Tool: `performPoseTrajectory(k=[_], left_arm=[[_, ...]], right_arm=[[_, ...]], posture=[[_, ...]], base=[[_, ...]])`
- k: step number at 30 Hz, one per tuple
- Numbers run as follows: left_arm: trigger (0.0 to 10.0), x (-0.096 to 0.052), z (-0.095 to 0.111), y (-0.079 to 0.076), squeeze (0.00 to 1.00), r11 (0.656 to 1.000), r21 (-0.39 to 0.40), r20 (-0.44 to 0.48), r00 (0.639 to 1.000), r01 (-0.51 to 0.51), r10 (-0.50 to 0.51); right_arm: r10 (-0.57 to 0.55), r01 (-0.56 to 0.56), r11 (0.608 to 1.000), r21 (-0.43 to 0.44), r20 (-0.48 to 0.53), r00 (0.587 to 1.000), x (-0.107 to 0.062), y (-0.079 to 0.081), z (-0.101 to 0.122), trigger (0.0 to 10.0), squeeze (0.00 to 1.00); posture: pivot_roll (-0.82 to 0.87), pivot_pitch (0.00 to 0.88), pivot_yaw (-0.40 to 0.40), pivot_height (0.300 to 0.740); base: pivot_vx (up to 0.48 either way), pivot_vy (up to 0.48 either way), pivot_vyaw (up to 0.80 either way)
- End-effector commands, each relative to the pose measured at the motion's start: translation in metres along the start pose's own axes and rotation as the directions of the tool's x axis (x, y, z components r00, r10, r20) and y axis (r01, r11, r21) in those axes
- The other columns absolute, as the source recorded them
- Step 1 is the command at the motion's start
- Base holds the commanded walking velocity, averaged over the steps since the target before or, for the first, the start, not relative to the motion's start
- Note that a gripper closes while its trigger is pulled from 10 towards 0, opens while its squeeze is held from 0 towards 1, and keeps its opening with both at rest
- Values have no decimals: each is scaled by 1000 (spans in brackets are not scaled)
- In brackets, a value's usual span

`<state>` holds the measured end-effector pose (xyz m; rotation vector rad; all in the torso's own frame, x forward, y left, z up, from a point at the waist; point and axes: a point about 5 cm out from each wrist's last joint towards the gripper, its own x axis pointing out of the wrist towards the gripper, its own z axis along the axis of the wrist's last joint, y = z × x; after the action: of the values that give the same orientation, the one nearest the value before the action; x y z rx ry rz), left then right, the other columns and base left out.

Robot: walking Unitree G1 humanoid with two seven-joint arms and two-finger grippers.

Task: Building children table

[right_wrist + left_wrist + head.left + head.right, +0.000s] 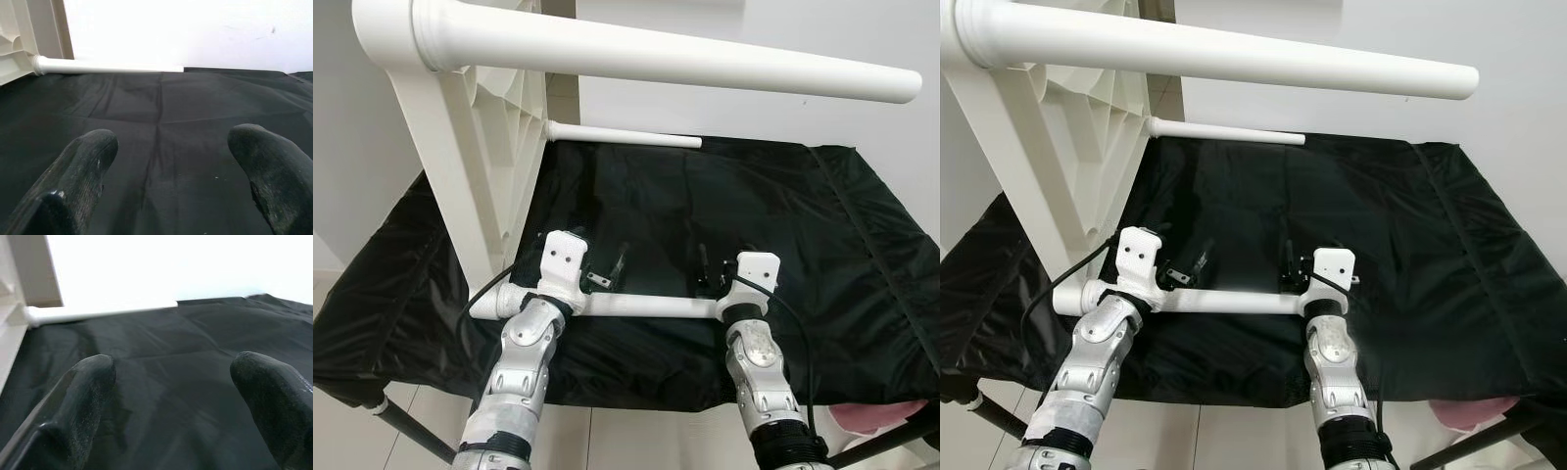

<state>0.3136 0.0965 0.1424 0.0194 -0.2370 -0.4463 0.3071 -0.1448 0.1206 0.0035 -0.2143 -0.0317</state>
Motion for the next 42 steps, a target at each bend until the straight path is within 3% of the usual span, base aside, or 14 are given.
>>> performPoseTrajectory(k=[1, 5, 6, 13, 20, 26, 34, 42], left_arm=[[10000, -4, -5, 11, 0, 978, -17, -10, 978, -210, 210], [10000, -5, -6, 14, 0, 974, -20, -7, 975, -224, 224], [10000, -4, -6, 16, 0, 973, -13, -7, 973, -229, 229], [10000, -8, -8, 20, 0, 971, -3, -16, 971, -239, 239], [10000, -9, -12, 15, 0, 977, -9, -22, 976, -215, 215], [10000, -7, -13, 10, 0, 977, -5, -14, 977, -212, 212], [10000, -10, -13, 17, 0, 966, -10, -18, 966, -257, 256], [10000, -6, -5, 22, 0, 970, 20, 10, 970, -244, 243]], right_arm=[[5, -5, 1000, -7, 3, 1000, 0, 3, -1, 10000, 0], [3, -3, 1000, -8, 5, 1000, 0, 4, -1, 10000, 0], [1, -1, 1000, -10, 8, 1000, 0, 4, -2, 10000, 0], [-40, 40, 999, -15, 24, 999, -1, -1, -2, 10000, 0], [-63, 63, 998, -8, 19, 998, -3, -3, -5, 10000, 0], [-30, 30, 1000, -2, 27, 999, -1, 9, -4, 10000, 0], [-41, 41, 999, 9, 14, 999, 0, 15, -6, 10000, 0], [-37, 38, 999, -26, 22, 999, 5, 11, -4, 10000, 0]], posture=[[-31, 0, -27, 740], [-31, 0, -27, 740], [-38, 0, 11, 740], [-52, 0, 61, 740], [-49, 0, 59, 740], [-34, 0, 46, 740], [-27, 0, 32, 740], [-6, 0, 23, 740]], base=[[0, 0, 0], [0, 0, 0], [0, 0, 0], [0, 0, 0], [0, 0, 0], [0, 0, 0], [0, 0, 0], [0, 0, 0]])
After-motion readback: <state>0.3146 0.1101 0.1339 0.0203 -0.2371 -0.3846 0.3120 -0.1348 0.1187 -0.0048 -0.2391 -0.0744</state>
